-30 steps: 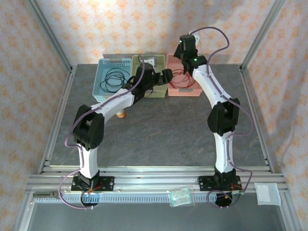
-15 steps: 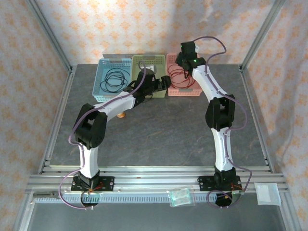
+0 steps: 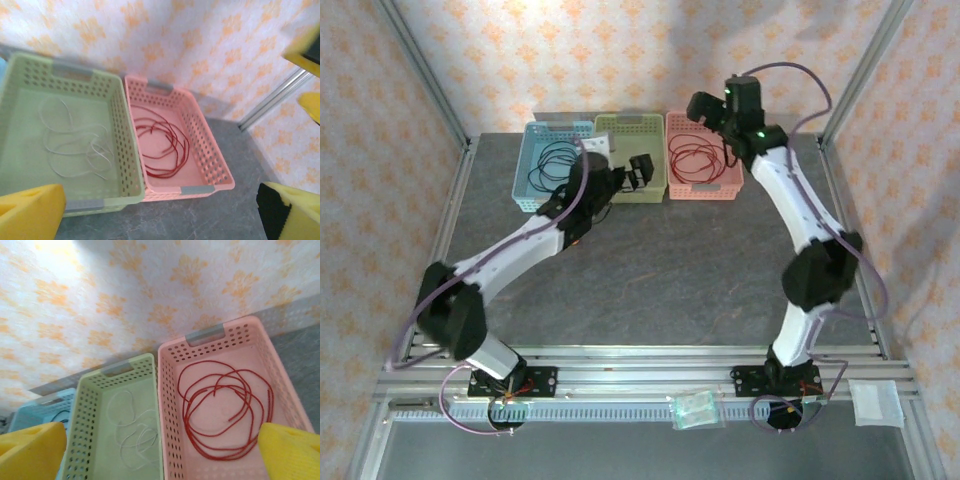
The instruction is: Untangle the cables
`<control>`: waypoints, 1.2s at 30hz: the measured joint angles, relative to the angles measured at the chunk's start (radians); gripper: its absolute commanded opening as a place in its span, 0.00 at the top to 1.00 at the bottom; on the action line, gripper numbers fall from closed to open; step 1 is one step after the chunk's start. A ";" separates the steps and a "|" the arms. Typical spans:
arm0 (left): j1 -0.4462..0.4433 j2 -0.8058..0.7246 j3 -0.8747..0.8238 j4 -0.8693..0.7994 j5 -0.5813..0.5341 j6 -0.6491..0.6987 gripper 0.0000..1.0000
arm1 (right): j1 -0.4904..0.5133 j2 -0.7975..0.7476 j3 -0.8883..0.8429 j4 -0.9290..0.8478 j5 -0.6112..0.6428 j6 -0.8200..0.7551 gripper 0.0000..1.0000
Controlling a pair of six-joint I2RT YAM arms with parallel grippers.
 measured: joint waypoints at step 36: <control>0.374 -0.718 -1.012 0.357 -0.519 0.246 0.01 | -0.010 -0.610 -1.434 0.835 0.496 -0.114 0.00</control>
